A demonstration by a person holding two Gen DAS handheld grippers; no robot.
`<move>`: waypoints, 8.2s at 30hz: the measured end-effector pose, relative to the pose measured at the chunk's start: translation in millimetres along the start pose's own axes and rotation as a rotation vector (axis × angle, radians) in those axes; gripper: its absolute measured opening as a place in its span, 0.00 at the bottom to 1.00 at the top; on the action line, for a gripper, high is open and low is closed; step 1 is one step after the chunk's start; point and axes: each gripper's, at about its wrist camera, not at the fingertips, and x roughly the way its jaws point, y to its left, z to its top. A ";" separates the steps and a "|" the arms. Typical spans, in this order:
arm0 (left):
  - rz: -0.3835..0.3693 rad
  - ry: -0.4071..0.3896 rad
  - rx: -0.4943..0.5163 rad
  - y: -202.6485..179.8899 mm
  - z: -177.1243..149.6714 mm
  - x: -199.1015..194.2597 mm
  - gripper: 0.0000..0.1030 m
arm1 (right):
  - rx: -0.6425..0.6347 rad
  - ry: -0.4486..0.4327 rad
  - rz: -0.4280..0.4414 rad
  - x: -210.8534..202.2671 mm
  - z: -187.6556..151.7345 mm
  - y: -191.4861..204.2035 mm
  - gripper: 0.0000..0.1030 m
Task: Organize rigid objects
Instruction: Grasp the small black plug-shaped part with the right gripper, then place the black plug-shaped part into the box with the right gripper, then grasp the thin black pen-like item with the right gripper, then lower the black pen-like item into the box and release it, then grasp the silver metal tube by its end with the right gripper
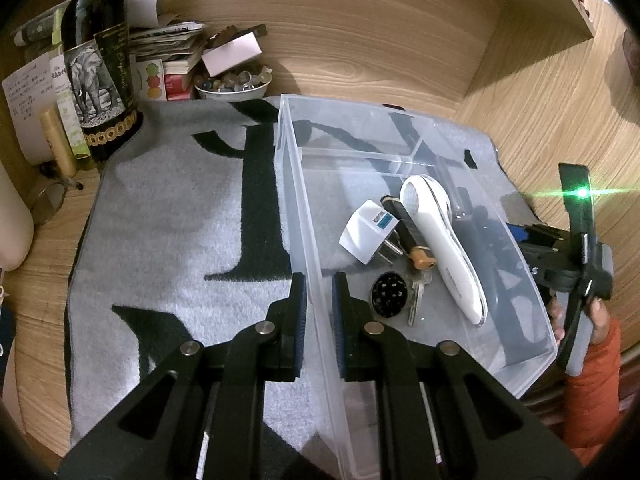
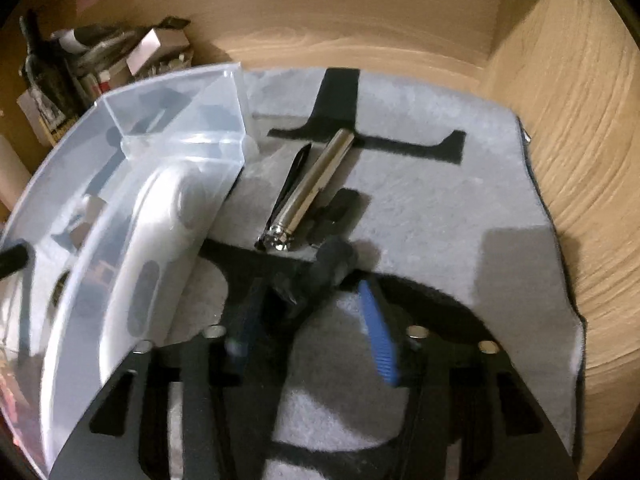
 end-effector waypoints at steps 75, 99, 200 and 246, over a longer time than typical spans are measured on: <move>-0.007 -0.004 -0.007 -5.2 -1.9 2.2 0.13 | -0.085 -0.351 0.006 -106.4 40.2 38.3 0.44; -0.006 -0.005 -0.008 -4.6 -1.0 2.2 0.13 | 0.030 -0.023 -0.054 19.1 27.7 -14.0 0.37; -0.013 -0.011 -0.017 -3.0 -2.0 0.0 0.13 | -0.233 -0.201 0.161 -63.6 32.4 87.6 0.31; -0.010 -0.010 -0.014 -4.7 -4.0 -1.4 0.13 | -0.037 -0.061 -0.028 5.8 36.0 -5.2 0.14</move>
